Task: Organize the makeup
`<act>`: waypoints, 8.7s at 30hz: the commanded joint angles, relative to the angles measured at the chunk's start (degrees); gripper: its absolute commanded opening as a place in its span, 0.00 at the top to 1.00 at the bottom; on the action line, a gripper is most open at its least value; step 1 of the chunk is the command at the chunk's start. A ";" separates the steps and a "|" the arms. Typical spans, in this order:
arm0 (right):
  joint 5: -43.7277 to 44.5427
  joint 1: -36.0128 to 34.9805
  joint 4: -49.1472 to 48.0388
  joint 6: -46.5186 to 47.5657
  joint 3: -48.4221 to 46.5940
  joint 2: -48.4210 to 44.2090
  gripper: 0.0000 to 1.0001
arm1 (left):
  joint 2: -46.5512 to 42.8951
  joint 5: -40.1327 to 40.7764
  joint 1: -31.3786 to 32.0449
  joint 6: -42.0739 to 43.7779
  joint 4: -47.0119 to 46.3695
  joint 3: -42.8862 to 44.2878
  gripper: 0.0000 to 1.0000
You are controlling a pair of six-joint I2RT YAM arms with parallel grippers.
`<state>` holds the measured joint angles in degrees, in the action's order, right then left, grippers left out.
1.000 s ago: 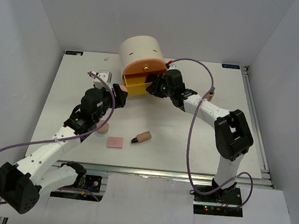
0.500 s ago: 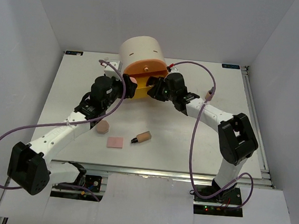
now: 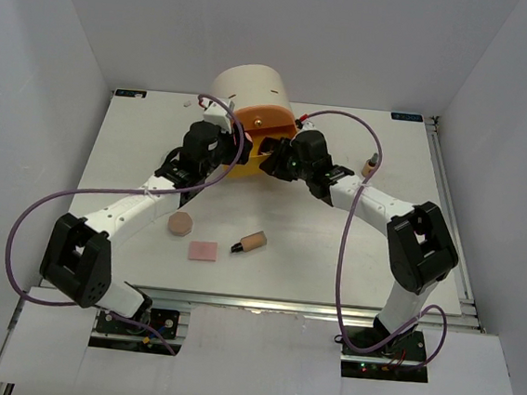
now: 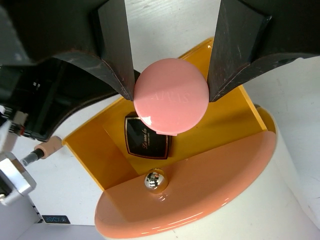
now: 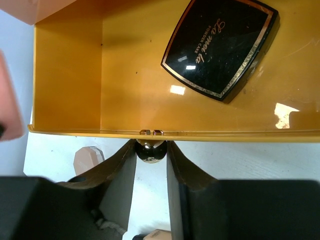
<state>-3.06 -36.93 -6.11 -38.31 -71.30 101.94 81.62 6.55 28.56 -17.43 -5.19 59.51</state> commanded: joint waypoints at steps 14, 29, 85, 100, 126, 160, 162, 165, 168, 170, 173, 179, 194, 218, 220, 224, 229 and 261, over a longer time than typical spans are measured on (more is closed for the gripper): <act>-3.43 -0.51 -2.77 0.22 1.41 -3.72 0.23 | 6.95 2.94 -0.43 3.02 -1.33 6.66 0.62; -5.93 2.67 -2.83 8.99 6.64 -11.06 0.18 | 5.02 1.30 -0.43 2.78 0.79 6.23 0.18; -6.23 -26.44 17.72 40.46 -44.80 35.16 0.10 | -57.81 17.71 -2.54 8.02 9.77 -21.53 0.02; -7.05 -28.00 16.63 48.66 -41.20 35.64 0.10 | -58.25 16.47 -2.63 7.77 9.74 -21.51 0.02; -7.47 -28.60 20.61 57.66 -40.26 31.32 0.72 | -58.16 16.86 -2.54 7.84 9.76 -21.70 0.02; -10.87 5.52 15.68 55.50 -27.36 3.69 0.86 | -54.83 16.56 -2.59 7.91 9.85 -21.71 0.02; -9.83 5.75 14.76 55.17 -27.29 4.31 0.82 | -54.47 16.50 -2.63 7.94 9.92 -21.78 0.02; -9.46 5.73 13.86 54.82 -26.74 5.23 0.77 | -54.23 16.37 -2.63 7.98 10.03 -21.75 0.02; -8.73 5.75 13.41 54.96 -26.21 5.86 0.65 | -54.00 16.21 -2.57 7.97 10.03 -21.65 0.02; -8.83 5.81 13.41 55.43 -25.67 6.04 0.57 | -53.89 16.16 -2.63 8.03 10.03 -21.66 0.02; -9.21 5.76 13.37 55.91 -24.98 6.21 0.47 | -53.66 15.84 -2.59 8.03 10.03 -21.71 0.02; -9.78 5.75 13.43 55.98 -24.41 6.71 0.32 | -53.37 15.51 -2.63 8.03 10.11 -21.54 0.02; -11.64 5.81 14.08 55.40 -22.40 3.90 0.14 | -48.39 12.52 -2.63 7.62 11.11 -20.72 0.02; -48.89 19.45 10.81 49.64 5.57 -24.28 0.10 | 7.11 -13.19 -24.95 -3.11 21.93 6.01 0.02; -49.13 19.88 9.26 49.08 6.45 -25.52 0.10 | 10.18 -11.44 -25.03 -2.23 23.21 8.52 0.02; -50.72 20.78 7.86 47.86 7.85 -25.74 0.10 | 17.33 -3.72 -25.15 0.01 25.73 14.95 0.02; -52.04 21.15 7.05 47.21 8.53 -25.79 0.10 | 23.20 1.97 -25.22 1.38 27.87 19.55 0.02; -55.04 23.66 2.51 44.11 11.45 -26.80 0.10 | 33.25 6.26 -25.22 3.28 30.78 24.42 0.02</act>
<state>-56.61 -13.75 -1.07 6.37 -60.10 76.42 115.73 12.25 3.49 -14.39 25.47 82.50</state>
